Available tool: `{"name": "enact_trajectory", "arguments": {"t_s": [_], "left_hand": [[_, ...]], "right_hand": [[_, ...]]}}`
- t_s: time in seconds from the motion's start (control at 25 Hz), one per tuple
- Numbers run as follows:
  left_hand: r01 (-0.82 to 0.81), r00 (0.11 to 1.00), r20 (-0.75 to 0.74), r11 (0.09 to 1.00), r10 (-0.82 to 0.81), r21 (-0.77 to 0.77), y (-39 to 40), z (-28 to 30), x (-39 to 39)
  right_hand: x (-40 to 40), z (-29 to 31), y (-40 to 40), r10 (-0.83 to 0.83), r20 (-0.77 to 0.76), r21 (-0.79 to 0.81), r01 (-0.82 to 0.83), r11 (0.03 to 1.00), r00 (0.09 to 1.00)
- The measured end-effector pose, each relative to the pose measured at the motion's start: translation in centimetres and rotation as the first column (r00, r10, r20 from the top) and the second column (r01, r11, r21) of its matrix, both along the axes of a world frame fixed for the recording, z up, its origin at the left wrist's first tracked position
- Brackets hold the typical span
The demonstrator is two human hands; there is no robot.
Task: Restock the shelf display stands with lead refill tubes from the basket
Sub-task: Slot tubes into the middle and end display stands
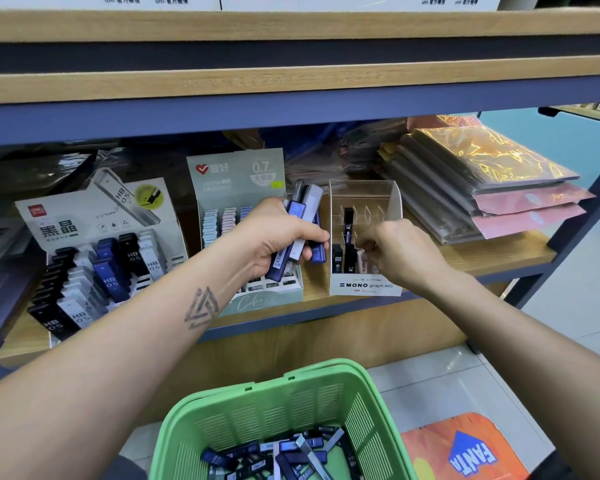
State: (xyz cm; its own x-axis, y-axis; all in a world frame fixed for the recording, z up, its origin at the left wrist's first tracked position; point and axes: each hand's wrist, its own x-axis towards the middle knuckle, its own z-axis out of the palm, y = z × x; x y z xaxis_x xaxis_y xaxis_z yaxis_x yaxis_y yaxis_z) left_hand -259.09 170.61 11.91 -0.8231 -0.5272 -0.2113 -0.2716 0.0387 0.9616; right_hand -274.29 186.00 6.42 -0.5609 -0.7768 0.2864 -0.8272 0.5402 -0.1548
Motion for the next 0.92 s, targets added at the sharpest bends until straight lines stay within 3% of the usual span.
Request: {"name": "enact_trajectory", "arguments": {"t_s": [0.24,0.64,0.92], "left_hand": [[0.009,1.0,-0.01,1.0,-0.009,-0.006,-0.3,0.1,0.2],[0.008,1.0,-0.004,1.0,-0.008,0.001,0.1,0.1,0.2],[0.004,1.0,0.0,1.0,-0.004,0.004,0.1,0.0,0.0]], "right_hand": [[0.9,0.4,-0.3,0.003,-0.07,0.057,0.001,0.998,0.998],[-0.2,-0.1,0.2,-0.126,-0.076,0.033,0.129,0.991,0.989],[-0.4,0.1,0.4,-0.089,-0.017,0.022,0.089,0.996,0.996]]}}
